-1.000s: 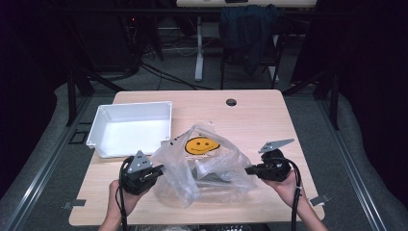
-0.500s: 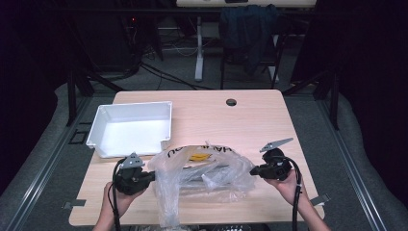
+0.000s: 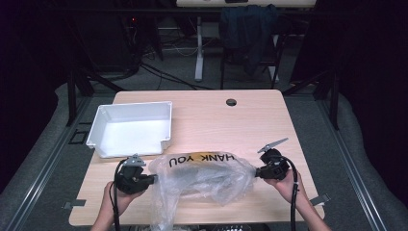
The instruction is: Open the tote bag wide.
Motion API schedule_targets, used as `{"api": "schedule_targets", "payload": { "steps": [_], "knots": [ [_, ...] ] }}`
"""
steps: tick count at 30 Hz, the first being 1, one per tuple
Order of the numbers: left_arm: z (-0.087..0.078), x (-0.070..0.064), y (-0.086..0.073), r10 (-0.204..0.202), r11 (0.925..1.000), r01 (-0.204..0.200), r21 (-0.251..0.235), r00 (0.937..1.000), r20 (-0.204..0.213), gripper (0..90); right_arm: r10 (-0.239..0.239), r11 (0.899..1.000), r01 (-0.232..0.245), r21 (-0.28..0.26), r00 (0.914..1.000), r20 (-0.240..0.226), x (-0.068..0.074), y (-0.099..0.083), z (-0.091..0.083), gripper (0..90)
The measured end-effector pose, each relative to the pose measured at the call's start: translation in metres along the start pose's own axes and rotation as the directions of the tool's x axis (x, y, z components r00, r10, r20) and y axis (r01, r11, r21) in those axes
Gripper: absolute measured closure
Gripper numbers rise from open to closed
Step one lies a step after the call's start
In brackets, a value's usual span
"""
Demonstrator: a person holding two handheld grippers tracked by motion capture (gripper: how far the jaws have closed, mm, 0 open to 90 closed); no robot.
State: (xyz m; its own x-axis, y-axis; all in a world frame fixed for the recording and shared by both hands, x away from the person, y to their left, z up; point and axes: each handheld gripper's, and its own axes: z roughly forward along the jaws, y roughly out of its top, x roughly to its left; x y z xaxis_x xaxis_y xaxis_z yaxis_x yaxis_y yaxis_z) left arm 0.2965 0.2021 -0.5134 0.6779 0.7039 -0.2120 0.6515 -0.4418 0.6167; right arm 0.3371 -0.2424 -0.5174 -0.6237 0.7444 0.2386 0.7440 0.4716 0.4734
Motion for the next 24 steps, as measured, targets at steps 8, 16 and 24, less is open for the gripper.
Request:
{"api": "schedule_targets", "payload": {
  "steps": [8,16,24],
  "knots": [
    [0.006,0.004,-0.002,-0.002,0.9991,0.002,0.043,1.0000,-0.009,89.1,-0.016,0.999,0.014,0.050,0.9991,0.040,0.001,0.002,0.011,89.8],
    [0.010,0.004,-0.001,0.008,0.9983,-0.006,0.059,0.9995,-0.032,88.7,-0.035,0.998,0.031,0.061,0.9972,0.066,0.001,0.005,0.017,80.6],
    [0.010,0.004,0.000,0.015,0.9985,-0.012,0.054,0.9989,-0.044,88.4,-0.080,0.996,0.082,-0.043,0.9957,0.048,0.010,0.005,-0.028,38.1]
  ]
}}
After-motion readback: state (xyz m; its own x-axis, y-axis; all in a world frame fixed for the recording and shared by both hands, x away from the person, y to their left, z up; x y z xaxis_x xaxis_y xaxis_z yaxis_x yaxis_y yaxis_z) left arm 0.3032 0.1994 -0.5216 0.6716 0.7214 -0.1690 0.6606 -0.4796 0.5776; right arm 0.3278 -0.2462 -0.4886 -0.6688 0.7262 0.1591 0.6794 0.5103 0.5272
